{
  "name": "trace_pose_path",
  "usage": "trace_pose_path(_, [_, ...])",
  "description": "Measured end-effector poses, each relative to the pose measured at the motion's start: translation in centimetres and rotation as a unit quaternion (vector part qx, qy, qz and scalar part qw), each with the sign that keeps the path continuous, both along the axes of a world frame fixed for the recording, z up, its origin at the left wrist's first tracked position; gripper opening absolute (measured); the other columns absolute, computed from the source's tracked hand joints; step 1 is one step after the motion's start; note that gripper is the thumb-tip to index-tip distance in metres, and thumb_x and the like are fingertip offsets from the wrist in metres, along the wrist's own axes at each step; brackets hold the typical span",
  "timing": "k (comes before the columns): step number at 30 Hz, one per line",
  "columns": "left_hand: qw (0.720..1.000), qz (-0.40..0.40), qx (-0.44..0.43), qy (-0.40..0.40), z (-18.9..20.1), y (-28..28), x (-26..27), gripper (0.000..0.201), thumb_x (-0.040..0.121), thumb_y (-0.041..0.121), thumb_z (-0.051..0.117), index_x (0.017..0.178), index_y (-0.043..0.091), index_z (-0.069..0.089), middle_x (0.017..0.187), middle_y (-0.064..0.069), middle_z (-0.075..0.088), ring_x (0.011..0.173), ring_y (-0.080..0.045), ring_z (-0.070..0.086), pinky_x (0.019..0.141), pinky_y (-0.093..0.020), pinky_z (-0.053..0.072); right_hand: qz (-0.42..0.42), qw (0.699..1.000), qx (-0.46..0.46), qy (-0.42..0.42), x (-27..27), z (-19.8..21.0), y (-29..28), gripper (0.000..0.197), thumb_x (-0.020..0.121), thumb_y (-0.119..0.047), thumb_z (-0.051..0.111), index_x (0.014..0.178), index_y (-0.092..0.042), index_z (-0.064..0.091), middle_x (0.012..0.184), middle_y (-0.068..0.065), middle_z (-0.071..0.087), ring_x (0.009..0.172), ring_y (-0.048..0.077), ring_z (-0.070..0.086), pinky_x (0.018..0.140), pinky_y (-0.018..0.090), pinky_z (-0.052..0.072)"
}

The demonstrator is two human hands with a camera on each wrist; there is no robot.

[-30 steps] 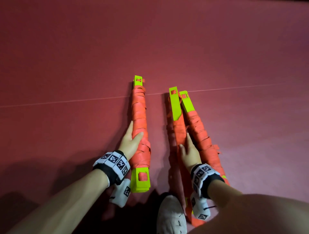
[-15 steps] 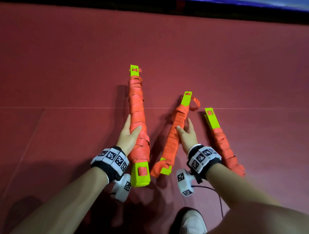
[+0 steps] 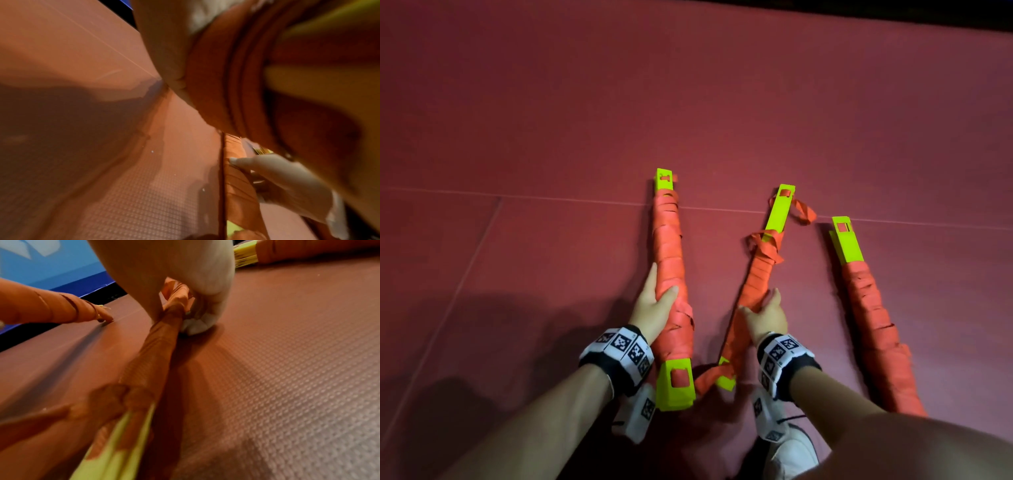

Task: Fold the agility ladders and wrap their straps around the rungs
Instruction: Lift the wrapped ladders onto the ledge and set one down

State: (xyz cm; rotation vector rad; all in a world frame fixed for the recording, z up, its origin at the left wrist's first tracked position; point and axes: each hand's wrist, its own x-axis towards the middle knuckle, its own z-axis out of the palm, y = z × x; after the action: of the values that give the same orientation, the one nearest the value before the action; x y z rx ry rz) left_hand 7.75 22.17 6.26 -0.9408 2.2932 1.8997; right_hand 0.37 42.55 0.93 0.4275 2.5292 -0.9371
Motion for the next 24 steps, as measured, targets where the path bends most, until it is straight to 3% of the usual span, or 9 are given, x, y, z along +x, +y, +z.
trace_pose_path(2, [1.0, -0.007, 0.006, 0.003, 0.2, 0.3, -0.1, 0.064, 0.097, 0.014, 0.055, 0.153, 0.017, 0.026, 0.152, -0.001, 0.038, 0.137, -0.014, 0.039, 0.101, -0.012, 0.025, 0.003, 1.0, 0.023, -0.011, 0.4, -0.1, -0.4, 0.081, 0.09, -0.032, 0.062, 0.151, -0.012, 0.013, 0.129, 0.019, 0.057, 0.117, 0.037, 0.056, 0.094, 0.039, 0.043])
trace_pose_path(5, [1.0, -0.009, 0.018, 0.014, 0.4, 0.8, 0.1, 0.063, 0.097, 0.013, 0.056, 0.153, 0.015, 0.027, 0.151, -0.003, 0.039, 0.136, -0.015, 0.04, 0.103, -0.014, 0.026, 0.021, 1.0, 0.011, 0.018, 0.8, 0.1, -1.1, 0.074, 0.093, -0.025, 0.056, 0.152, -0.012, 0.012, 0.138, 0.02, 0.048, 0.121, 0.038, 0.052, 0.097, 0.04, 0.041])
trace_pose_path(8, [0.999, -0.006, 0.03, 0.03, 0.6, 0.8, 0.1, 0.062, 0.097, 0.012, 0.055, 0.152, 0.013, 0.027, 0.152, -0.004, 0.038, 0.137, -0.015, 0.039, 0.109, -0.019, 0.027, 0.004, 0.995, -0.048, 0.082, 0.5, 0.9, -1.2, 0.068, 0.096, -0.013, 0.052, 0.152, -0.006, 0.015, 0.148, 0.022, 0.037, 0.131, 0.037, 0.042, 0.103, 0.035, 0.033])
trace_pose_path(11, [0.999, -0.003, 0.032, 0.038, 1.4, 0.3, -0.2, 0.063, 0.097, 0.012, 0.055, 0.153, 0.013, 0.027, 0.151, -0.003, 0.039, 0.135, -0.011, 0.04, 0.107, -0.017, 0.027, -0.026, 0.98, -0.119, 0.155, -1.1, 2.0, -0.6, 0.06, 0.095, -0.007, 0.052, 0.149, -0.001, 0.024, 0.15, 0.02, 0.035, 0.137, 0.033, 0.037, 0.109, 0.028, 0.026])
trace_pose_path(13, [0.998, -0.003, 0.026, 0.049, 2.0, -0.3, -0.8, 0.063, 0.097, 0.012, 0.055, 0.153, 0.013, 0.026, 0.15, -0.003, 0.039, 0.135, -0.012, 0.04, 0.108, -0.017, 0.028, -0.044, 0.971, -0.158, 0.176, -2.5, 3.2, -0.5, 0.057, 0.095, -0.007, 0.053, 0.146, 0.0, 0.03, 0.149, 0.02, 0.037, 0.138, 0.03, 0.037, 0.114, 0.031, 0.025])
trace_pose_path(17, [0.996, 0.006, 0.031, 0.078, 4.8, -2.0, -3.0, 0.061, 0.097, 0.012, 0.055, 0.152, 0.016, 0.029, 0.148, -0.001, 0.043, 0.132, -0.011, 0.043, 0.106, -0.017, 0.029, -0.035, 0.957, -0.201, 0.205, -5.0, 6.9, -1.7, 0.055, 0.095, -0.01, 0.053, 0.144, 0.002, 0.033, 0.146, 0.019, 0.042, 0.136, 0.028, 0.041, 0.115, 0.037, 0.029])
trace_pose_path(21, [0.989, 0.028, 0.054, 0.136, 8.4, -4.2, -6.5, 0.057, 0.097, 0.012, 0.055, 0.15, 0.018, 0.035, 0.144, -0.001, 0.049, 0.127, -0.013, 0.05, 0.11, -0.027, 0.036, 0.004, 0.944, -0.257, 0.208, -8.0, 11.8, -3.8, 0.073, 0.081, -0.027, 0.051, 0.148, -0.004, 0.031, 0.148, 0.012, 0.042, 0.136, 0.022, 0.04, 0.116, 0.04, 0.029])
trace_pose_path(24, [0.982, 0.039, 0.062, 0.176, 11.8, -5.9, -9.7, 0.055, 0.097, 0.01, 0.054, 0.149, 0.018, 0.038, 0.139, 0.001, 0.052, 0.123, -0.011, 0.052, 0.106, -0.025, 0.039, 0.006, 0.927, -0.308, 0.212, -11.4, 15.5, -5.5, 0.059, 0.094, -0.005, 0.054, 0.147, 0.0, 0.028, 0.146, 0.016, 0.042, 0.134, 0.024, 0.043, 0.113, 0.034, 0.032])
